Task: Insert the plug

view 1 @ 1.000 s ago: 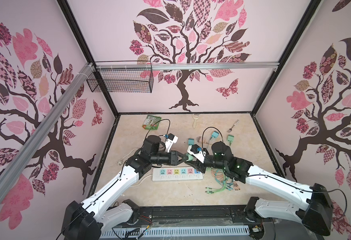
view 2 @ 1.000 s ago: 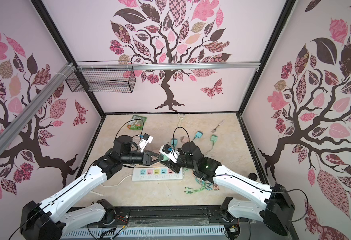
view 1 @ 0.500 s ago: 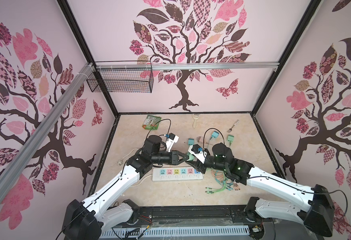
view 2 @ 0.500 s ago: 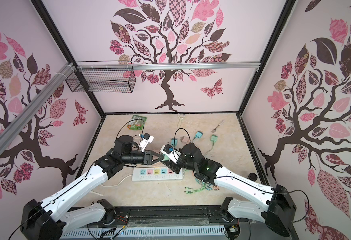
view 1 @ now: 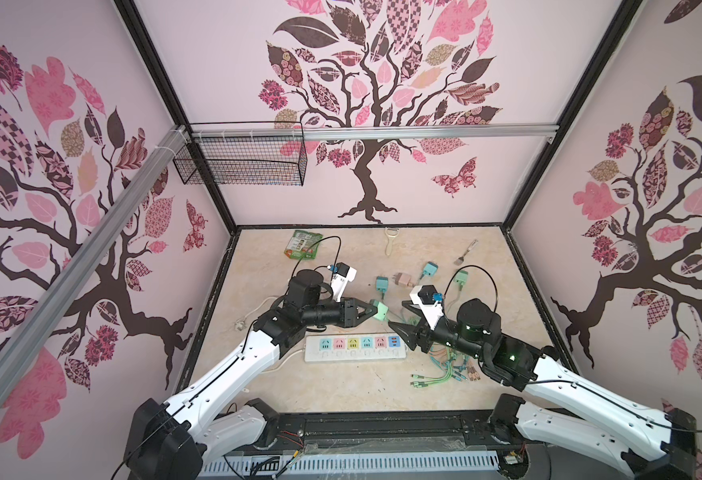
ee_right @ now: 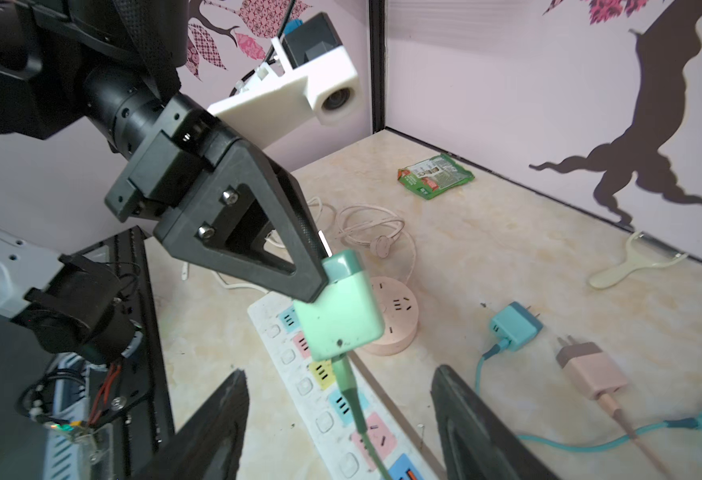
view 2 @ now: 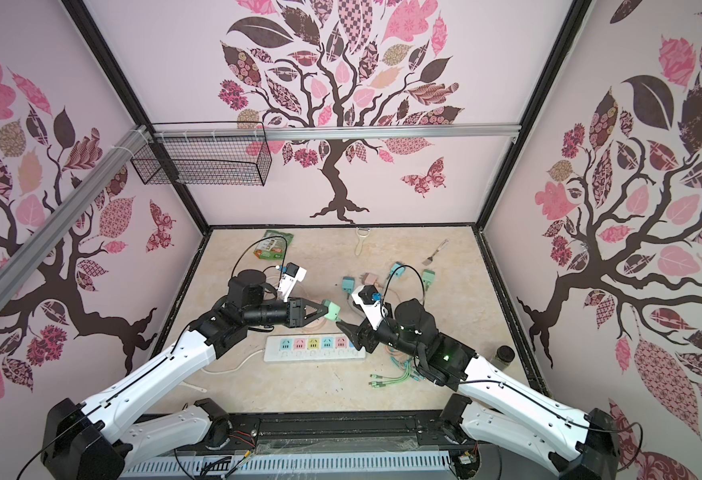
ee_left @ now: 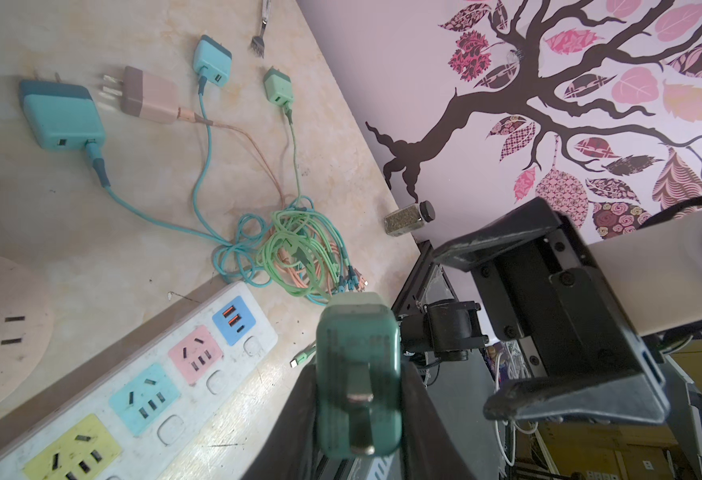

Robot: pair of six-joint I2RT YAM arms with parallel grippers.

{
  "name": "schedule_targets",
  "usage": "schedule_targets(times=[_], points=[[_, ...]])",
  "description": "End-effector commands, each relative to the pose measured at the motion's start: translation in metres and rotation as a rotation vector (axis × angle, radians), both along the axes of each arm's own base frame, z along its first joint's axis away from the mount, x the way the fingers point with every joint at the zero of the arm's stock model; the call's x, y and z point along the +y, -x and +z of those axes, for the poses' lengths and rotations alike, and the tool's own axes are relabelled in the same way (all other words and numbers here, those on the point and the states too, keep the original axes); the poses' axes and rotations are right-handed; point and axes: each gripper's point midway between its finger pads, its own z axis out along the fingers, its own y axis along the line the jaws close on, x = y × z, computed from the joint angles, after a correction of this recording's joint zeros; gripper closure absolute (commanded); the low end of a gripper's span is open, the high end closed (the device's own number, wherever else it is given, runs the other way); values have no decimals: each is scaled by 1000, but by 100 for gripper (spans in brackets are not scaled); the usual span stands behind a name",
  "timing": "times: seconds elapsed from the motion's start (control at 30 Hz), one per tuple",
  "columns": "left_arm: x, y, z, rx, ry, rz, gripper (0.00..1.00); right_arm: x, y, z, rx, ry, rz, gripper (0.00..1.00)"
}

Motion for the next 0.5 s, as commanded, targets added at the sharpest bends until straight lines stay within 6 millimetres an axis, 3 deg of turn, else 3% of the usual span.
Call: schedule_targets(times=[0.0, 0.2, 0.47], points=[[-1, -5, 27, -117, 70, 16, 100, 2, 16, 11, 100, -134, 49, 27], [2, -6, 41, -185, 153, 54, 100, 5, 32, 23, 176, -320, 126, 29], [13, 0, 74, -321, 308, 106, 100, 8, 43, 38, 164, -502, 216, 40]])
